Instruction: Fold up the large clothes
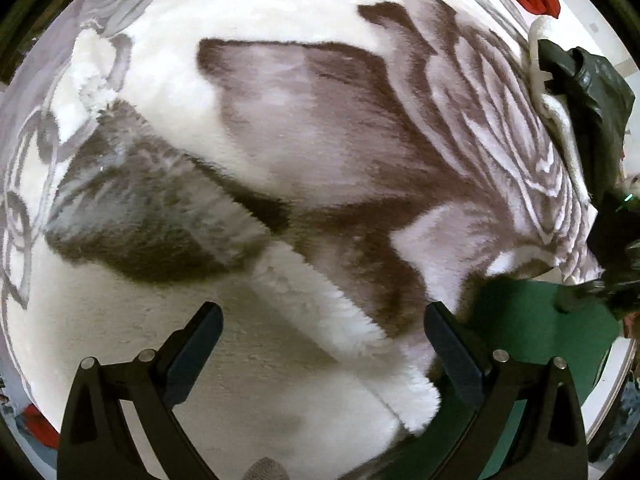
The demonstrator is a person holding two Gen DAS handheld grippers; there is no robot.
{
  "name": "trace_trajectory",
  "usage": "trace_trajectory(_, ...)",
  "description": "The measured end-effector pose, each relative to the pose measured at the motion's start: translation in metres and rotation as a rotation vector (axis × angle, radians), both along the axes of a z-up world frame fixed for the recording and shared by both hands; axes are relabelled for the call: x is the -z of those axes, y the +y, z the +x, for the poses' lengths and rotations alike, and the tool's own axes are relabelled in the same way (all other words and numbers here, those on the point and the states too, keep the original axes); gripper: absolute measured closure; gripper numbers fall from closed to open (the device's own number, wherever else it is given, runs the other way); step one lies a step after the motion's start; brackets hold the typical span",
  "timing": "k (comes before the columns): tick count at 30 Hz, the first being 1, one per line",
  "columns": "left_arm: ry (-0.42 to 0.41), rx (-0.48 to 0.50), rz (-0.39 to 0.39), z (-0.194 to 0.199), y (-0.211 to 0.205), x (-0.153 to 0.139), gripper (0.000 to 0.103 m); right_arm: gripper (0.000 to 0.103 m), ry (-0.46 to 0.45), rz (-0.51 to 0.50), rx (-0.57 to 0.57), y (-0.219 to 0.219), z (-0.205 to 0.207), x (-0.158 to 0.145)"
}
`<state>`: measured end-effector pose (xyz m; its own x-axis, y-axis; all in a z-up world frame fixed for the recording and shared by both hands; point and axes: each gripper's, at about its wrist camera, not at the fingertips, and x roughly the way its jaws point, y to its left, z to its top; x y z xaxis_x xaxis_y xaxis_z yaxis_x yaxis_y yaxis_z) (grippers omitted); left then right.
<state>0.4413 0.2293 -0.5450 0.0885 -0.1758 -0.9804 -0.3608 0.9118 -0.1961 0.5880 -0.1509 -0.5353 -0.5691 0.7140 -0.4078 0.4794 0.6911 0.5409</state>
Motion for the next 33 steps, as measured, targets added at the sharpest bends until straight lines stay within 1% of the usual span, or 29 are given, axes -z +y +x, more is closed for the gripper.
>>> trace_trajectory(1, 0.007, 0.002, 0.003, 0.0, 0.003, 0.0, 0.0, 0.074, 0.025, -0.031, 0.037, -0.013, -0.003, 0.014)
trace_trajectory(2, 0.005, 0.005, 0.003, -0.006, 0.003, -0.003, 0.0, 0.074, 0.03, -0.027, 0.039, -0.015, -0.003, 0.02)
trace_trajectory(3, -0.001, 0.01, 0.004, -0.006, 0.003, -0.004, 0.0, 0.073, 0.01, -0.01, 0.006, -0.013, 0.004, 0.017)
trace_trajectory(4, -0.005, 0.017, 0.011, -0.007, 0.003, -0.005, 0.0, 0.067, -0.039, 0.003, -0.061, -0.006, 0.014, 0.005)
trace_trajectory(5, -0.006, 0.024, 0.019, -0.006, 0.001, -0.005, 0.0, 0.064, -0.108, 0.006, -0.129, 0.001, 0.024, -0.01)
trace_trajectory(7, -0.007, 0.029, 0.036, -0.008, -0.002, -0.008, 0.0, 0.045, -0.313, -0.004, -0.252, 0.014, 0.043, -0.05)
trace_trajectory(8, -0.004, 0.027, 0.04, -0.009, -0.001, -0.007, 0.0, 0.043, -0.399, -0.016, -0.322, 0.02, 0.05, -0.066)
trace_trajectory(9, -0.002, 0.023, 0.039, -0.011, -0.002, -0.006, 0.0, 0.041, -0.5, -0.027, -0.421, 0.03, 0.053, -0.086)
trace_trajectory(11, -0.001, 0.008, 0.028, -0.015, -0.001, -0.005, 0.0, 0.041, -0.572, -0.033, -0.581, 0.048, 0.046, -0.099)
trace_trajectory(13, -0.004, -0.002, 0.026, -0.018, 0.002, -0.004, 0.0, 0.041, -0.601, -0.034, -0.707, 0.063, 0.04, -0.094)
trace_trajectory(15, -0.009, -0.003, 0.032, -0.02, -0.004, -0.002, 0.0, 0.041, -0.68, -0.038, -0.876, 0.092, 0.017, -0.088)
trace_trajectory(16, -0.011, 0.004, 0.04, -0.023, -0.004, -0.003, 0.0, 0.055, -0.768, -0.045, -0.969, 0.103, 0.004, -0.089)
trace_trajectory(17, -0.013, 0.012, 0.05, -0.025, -0.005, -0.003, 0.0, 0.063, -0.827, -0.053, -1.03, 0.113, -0.007, -0.087)
trace_trajectory(18, -0.015, 0.019, 0.06, -0.026, -0.008, -0.003, 0.0, 0.071, -0.819, -0.073, -1.025, 0.117, -0.013, -0.081)
trace_trajectory(19, -0.018, 0.029, 0.072, -0.028, -0.009, -0.004, 0.0, 0.074, -0.725, -0.102, -0.904, 0.11, -0.008, -0.071)
trace_trajectory(20, -0.02, 0.036, 0.077, -0.031, -0.01, -0.006, 0.0, 0.075, -0.605, -0.124, -0.754, 0.1, 0.0, -0.061)
trace_trajectory(21, -0.024, 0.042, 0.075, -0.035, -0.01, -0.008, 0.0, 0.077, -0.465, -0.139, -0.561, 0.08, 0.011, -0.053)
trace_trajectory(22, -0.028, 0.043, 0.07, -0.038, -0.019, -0.008, 0.0, 0.078, -0.34, -0.13, -0.376, 0.059, 0.018, -0.047)
trace_trajectory(23, -0.035, 0.043, 0.06, -0.04, -0.018, -0.009, 0.0, 0.079, -0.221, -0.1, -0.19, 0.035, 0.02, -0.042)
trace_trajectory(24, -0.039, 0.04, 0.054, -0.042, -0.018, -0.011, 0.0, 0.08, -0.2, -0.074, -0.118, 0.02, 0.021, -0.042)
trace_trajectory(25, -0.043, 0.035, 0.045, -0.044, -0.019, -0.014, 0.0, 0.081, -0.216, -0.08, -0.091, 0.01, 0.022, -0.04)
trace_trajectory(26, -0.04, 0.031, 0.04, -0.046, -0.019, -0.013, 0.0, 0.081, -0.211, -0.108, -0.049, -0.003, 0.02, -0.03)
trace_trajectory(27, -0.035, 0.03, 0.039, -0.048, -0.018, -0.015, 0.0, 0.082, -0.18, -0.118, -0.028, -0.014, 0.018, -0.014)
trace_trajectory(28, -0.036, 0.032, 0.04, -0.051, -0.018, -0.017, 0.0, 0.081, -0.124, -0.085, -0.002, -0.023, 0.018, 0.003)
trace_trajectory(29, -0.045, 0.038, 0.042, -0.047, -0.02, -0.024, 0.0, 0.081, -0.096, -0.069, 0.025, -0.018, 0.01, 0.016)
trace_trajectory(30, -0.057, 0.046, 0.048, -0.045, -0.022, -0.03, 0.0, 0.08, -0.108, -0.069, 0.017, -0.016, 0.013, 0.012)
trace_trajectory(32, -0.085, 0.06, 0.069, -0.046, -0.031, -0.043, 0.0, 0.07, -0.231, -0.022, -0.059, -0.002, 0.019, -0.019)
trace_trajectory(33, -0.093, 0.062, 0.073, -0.046, -0.033, -0.047, 0.0, 0.055, -0.305, 0.001, -0.074, -0.005, 0.024, -0.04)
